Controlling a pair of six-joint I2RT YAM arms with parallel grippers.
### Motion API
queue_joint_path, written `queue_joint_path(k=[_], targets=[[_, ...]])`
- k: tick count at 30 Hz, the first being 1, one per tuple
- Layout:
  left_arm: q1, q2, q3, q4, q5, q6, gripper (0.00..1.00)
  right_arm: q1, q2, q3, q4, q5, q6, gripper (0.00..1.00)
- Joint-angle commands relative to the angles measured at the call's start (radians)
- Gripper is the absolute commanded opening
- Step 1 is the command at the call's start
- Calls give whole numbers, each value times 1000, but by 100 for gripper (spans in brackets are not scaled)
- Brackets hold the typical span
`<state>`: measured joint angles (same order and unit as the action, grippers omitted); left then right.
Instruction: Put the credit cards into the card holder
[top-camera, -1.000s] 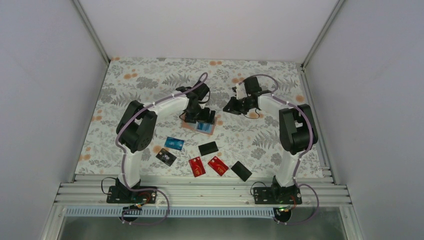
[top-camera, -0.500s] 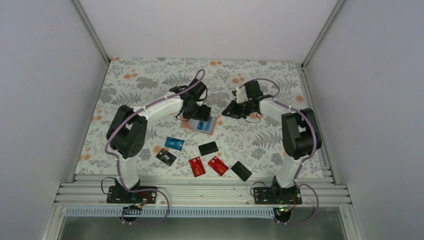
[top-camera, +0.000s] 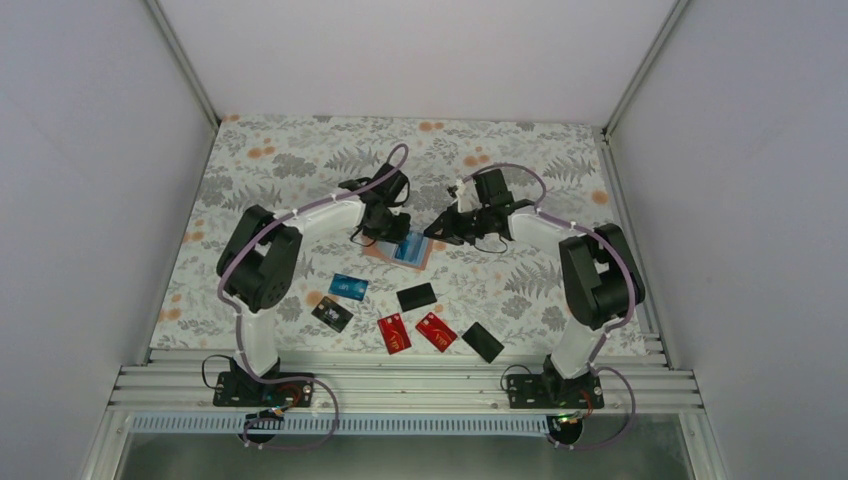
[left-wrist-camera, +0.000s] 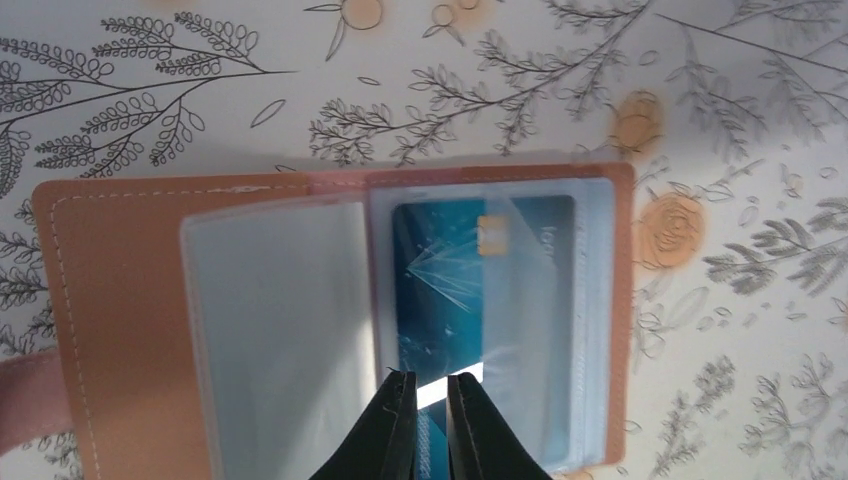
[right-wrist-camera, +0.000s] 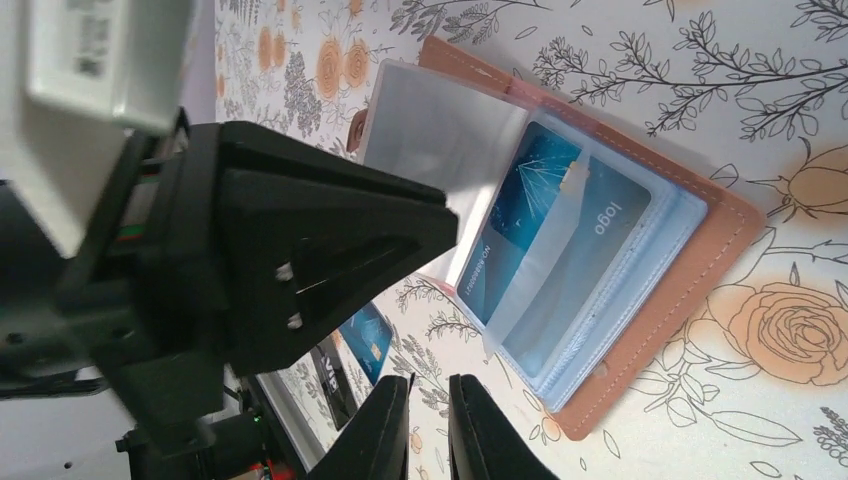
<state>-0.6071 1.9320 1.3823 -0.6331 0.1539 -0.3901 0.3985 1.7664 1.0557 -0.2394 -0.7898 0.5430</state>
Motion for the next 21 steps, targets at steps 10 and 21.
queue_joint_path(k=[10,21], targets=[[17,97,-23,60,-11,43,2,40,67,12,24,47,55,13],[20,101,-83,102,18,39,2,60,125,37,17,88,71,16]])
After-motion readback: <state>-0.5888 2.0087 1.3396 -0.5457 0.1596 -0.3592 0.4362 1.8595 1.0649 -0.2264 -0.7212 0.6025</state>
